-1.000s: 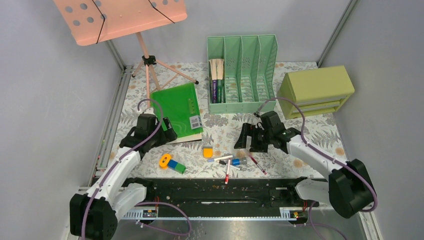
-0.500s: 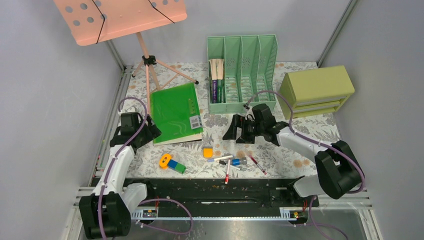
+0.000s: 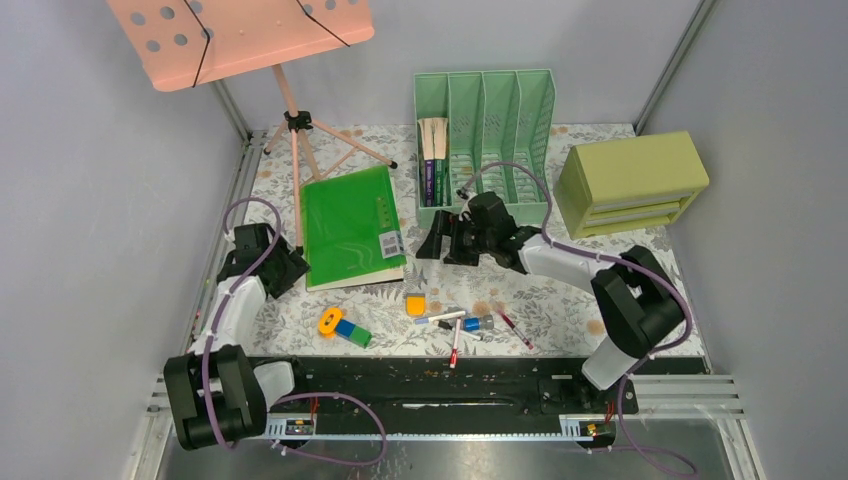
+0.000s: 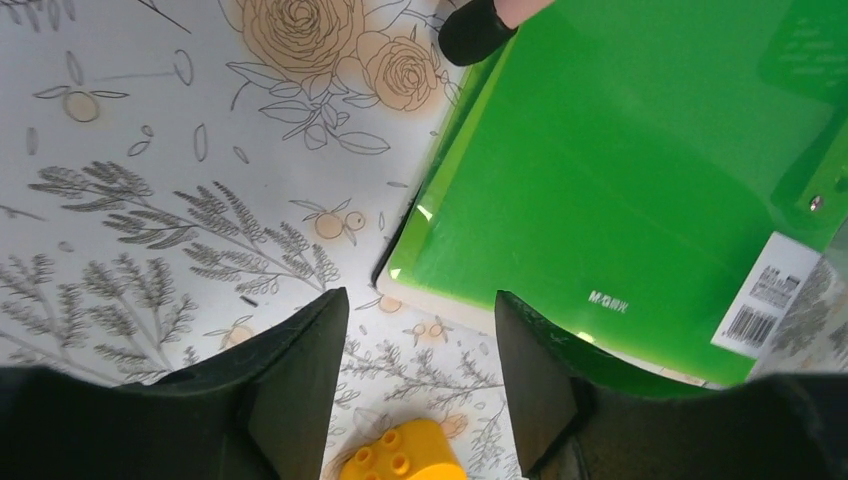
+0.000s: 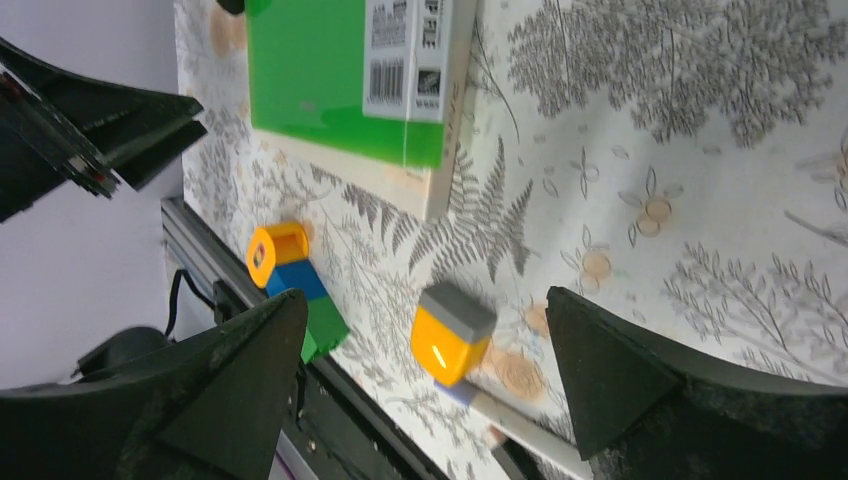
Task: Organize the desk
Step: Pick up the folder from the center of the board.
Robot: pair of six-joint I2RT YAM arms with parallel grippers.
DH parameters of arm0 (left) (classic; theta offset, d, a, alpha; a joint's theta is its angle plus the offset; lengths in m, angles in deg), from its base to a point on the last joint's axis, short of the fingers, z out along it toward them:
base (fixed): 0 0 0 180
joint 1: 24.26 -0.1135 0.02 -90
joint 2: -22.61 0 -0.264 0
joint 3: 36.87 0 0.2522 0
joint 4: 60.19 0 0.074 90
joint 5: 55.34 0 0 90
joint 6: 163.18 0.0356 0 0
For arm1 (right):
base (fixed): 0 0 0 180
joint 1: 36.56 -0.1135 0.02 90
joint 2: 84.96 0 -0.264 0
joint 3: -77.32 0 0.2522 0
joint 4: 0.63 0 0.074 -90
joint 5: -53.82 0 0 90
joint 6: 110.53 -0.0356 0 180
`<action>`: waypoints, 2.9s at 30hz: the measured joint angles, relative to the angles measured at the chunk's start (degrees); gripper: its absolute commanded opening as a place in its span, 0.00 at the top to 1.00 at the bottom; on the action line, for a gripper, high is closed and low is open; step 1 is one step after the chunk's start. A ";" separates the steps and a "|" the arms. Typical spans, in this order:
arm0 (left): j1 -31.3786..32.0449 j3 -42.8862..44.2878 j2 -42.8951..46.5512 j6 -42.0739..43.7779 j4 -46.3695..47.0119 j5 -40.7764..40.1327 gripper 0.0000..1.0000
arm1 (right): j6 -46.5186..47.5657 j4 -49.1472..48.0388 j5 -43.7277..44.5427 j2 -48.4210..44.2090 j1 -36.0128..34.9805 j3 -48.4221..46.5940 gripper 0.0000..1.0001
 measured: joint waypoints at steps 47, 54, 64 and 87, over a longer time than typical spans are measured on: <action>-0.57 -4.26 -14.91 -10.14 20.44 0.68 0.86 | -4.46 -0.48 3.28 24.70 -5.92 -22.64 0.54; -0.85 -4.11 -15.41 -9.38 21.20 0.96 0.87 | -5.79 -3.69 1.60 24.44 -5.84 -21.33 0.63; -1.07 -4.02 -15.69 -8.70 21.66 1.20 0.86 | -9.38 -6.71 -0.15 24.33 -5.66 -20.48 0.82; -0.37 -3.82 2.10 -8.98 10.32 2.51 0.44 | -7.74 -6.16 -5.68 8.02 -6.73 -6.25 1.00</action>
